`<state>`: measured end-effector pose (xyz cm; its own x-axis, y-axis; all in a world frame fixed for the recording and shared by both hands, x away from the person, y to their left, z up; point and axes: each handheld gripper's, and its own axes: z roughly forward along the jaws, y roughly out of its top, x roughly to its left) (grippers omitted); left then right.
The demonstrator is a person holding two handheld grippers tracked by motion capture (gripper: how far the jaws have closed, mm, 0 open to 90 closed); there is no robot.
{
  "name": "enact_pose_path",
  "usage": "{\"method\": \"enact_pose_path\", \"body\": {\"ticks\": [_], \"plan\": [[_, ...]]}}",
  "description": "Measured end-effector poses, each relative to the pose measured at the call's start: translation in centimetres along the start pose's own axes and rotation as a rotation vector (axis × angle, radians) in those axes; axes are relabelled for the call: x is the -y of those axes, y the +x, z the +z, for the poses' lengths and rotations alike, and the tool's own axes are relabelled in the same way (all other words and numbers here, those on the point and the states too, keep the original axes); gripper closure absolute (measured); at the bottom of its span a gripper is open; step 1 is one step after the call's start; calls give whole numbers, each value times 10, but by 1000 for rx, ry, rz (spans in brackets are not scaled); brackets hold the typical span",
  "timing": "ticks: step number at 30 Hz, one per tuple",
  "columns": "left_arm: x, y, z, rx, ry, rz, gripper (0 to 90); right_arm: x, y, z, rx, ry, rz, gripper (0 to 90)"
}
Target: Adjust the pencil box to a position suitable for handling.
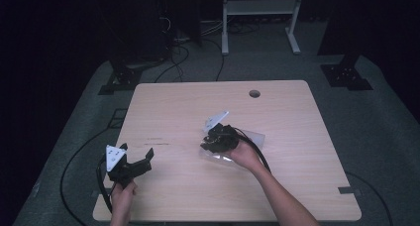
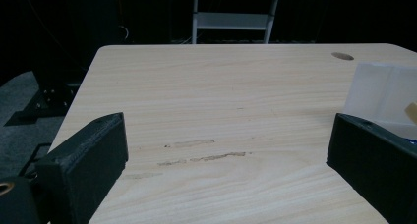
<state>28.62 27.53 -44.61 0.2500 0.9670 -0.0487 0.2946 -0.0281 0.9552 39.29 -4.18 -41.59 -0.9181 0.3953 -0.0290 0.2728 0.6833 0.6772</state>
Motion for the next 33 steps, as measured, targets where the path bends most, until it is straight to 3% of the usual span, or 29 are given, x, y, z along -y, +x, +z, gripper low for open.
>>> {"method": "enact_pose_path", "body": {"ticks": [33], "plan": [[-1,1,-1,0,-7,-13,11,7,-16,30,15,81,54,676]]}}
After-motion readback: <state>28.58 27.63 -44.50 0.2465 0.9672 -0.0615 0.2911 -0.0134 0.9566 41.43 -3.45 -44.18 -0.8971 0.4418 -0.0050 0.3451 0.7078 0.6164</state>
